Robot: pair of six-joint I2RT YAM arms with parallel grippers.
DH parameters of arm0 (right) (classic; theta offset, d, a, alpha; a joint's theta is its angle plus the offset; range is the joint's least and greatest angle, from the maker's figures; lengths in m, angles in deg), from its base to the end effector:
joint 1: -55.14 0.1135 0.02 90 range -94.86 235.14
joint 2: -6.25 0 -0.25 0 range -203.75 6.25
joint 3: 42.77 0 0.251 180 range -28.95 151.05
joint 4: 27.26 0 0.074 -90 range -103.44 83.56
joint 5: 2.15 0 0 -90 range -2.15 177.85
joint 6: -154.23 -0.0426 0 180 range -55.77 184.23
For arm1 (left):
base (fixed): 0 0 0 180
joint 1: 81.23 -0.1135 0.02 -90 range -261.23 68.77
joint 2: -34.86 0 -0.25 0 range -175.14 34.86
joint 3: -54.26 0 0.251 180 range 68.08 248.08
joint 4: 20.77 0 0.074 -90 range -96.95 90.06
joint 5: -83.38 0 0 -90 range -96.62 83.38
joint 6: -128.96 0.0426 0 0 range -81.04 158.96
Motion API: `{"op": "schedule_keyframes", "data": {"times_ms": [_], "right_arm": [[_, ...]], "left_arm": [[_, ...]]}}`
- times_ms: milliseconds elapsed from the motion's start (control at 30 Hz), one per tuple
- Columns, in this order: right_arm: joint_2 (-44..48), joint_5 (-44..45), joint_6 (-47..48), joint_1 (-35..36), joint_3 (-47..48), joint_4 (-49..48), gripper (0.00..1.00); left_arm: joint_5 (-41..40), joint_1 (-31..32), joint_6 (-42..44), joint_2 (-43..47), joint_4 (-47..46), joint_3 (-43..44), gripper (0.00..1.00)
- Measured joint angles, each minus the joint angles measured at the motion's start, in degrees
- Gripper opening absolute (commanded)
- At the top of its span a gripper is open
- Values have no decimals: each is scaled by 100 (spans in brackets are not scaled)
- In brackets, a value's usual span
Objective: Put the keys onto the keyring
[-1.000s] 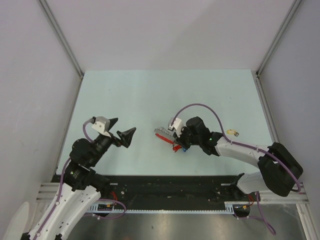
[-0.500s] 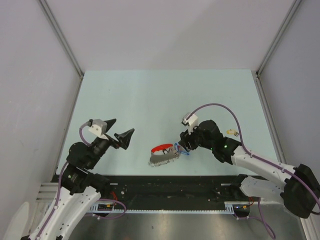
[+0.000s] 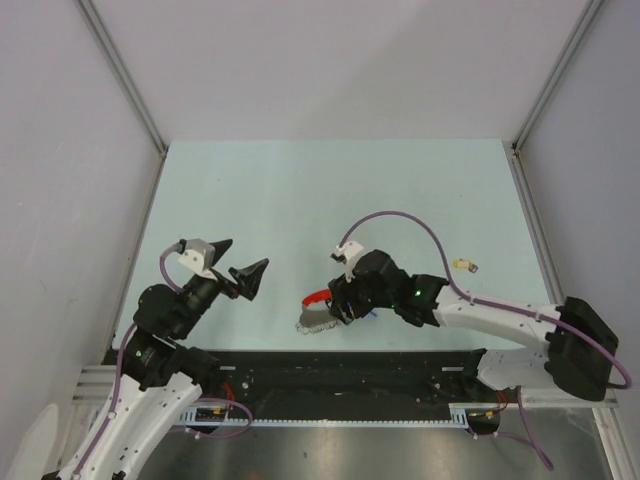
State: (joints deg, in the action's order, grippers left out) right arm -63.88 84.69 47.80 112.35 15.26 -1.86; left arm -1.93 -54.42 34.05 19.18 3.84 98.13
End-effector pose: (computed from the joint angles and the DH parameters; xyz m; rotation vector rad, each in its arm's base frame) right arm 0.1458 0.2307 0.2251 -0.8431 2.1772 0.7415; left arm 0.1026 -0.0558 0.3069 0.3557 1.4876 -0.5048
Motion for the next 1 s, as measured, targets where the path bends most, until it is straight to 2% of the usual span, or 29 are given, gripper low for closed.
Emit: {"op": "schedule_keyframes", "data": {"times_ms": [167, 333, 467, 833, 1000], "right_arm": [[-901, 31, -505, 435, 7, 61, 57], [-1451, 66, -732, 356, 7, 79, 53], [-1670, 116, -693, -98, 7, 85, 52], [-1882, 413, 101, -2063, 42, -203, 53], [-1646, 636, 417, -2199, 79, -122, 55]], "left_arm": [[-4, 0, -2, 0, 15, 0, 100], [-4, 0, -2, 0, 17, 0, 100], [-9, 0, 0, 0, 26, 0, 100], [-26, -2, 7, -7, 55, 0, 100], [-24, -22, 39, -7, 55, 0, 100]]}}
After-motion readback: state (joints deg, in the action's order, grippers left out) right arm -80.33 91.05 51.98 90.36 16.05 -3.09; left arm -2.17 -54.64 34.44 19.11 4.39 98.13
